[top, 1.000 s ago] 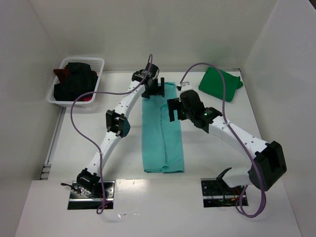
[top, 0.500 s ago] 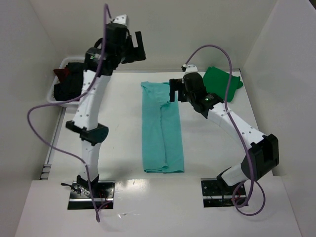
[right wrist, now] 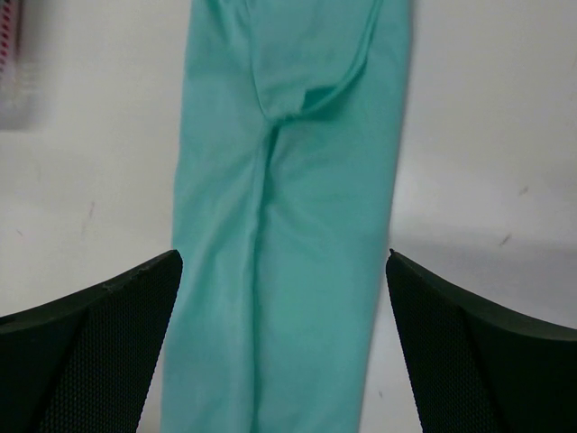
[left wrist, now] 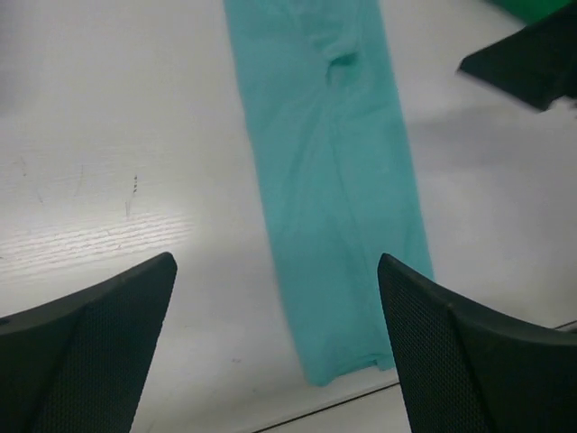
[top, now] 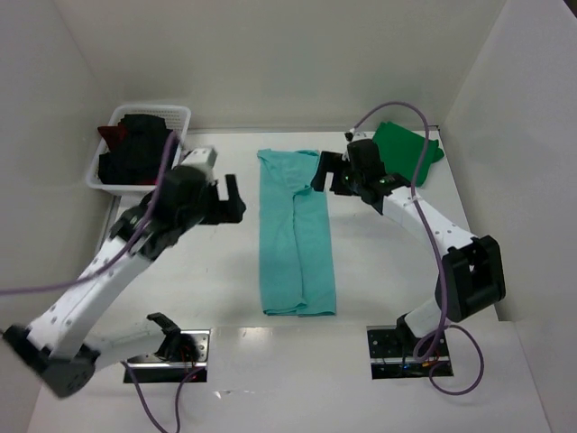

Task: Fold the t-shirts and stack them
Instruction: Rotate the tshirt 90 degrees

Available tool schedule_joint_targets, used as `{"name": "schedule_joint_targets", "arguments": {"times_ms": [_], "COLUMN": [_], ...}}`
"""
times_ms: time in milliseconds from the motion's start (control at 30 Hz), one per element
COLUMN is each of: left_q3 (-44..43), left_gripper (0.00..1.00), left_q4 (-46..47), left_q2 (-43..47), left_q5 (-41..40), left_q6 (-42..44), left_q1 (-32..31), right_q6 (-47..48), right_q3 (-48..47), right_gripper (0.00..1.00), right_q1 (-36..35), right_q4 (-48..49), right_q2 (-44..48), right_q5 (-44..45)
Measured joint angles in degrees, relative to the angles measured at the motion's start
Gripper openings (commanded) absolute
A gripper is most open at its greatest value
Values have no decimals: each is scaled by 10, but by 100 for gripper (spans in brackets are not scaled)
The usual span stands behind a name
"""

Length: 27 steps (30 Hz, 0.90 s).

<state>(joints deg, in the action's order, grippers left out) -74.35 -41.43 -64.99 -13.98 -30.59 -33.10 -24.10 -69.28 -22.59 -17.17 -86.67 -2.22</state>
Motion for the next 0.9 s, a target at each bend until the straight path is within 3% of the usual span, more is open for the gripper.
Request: {"name": "schedule_joint_targets", "arguments": {"times_ms": [133,233,367,533,900], "left_q3": [91,96,144,193,201], "left_gripper": [100,100,100,100,100], "left_q4": [73,124,155,129,108], "left_q2": [167,187,107,-50,-123], "left_q5": [13,37,99,171,238], "left_q6": [-28,-42,-57,-75,-122], "left_q1": [3,4,6,6,-27], "right_q6": [-30,-66,-117,-176,-254], "right_q3": [75,114,191,287,402], "right_gripper": [99,99,95,94,83], "right_q1": [1,1,1,-9,-74], "right_q4": [-16,-40,-38,-61,-72], "right_q2": [40,90,165,214,309], "right_q5": [-12,-17,-35,-49,-73]}}
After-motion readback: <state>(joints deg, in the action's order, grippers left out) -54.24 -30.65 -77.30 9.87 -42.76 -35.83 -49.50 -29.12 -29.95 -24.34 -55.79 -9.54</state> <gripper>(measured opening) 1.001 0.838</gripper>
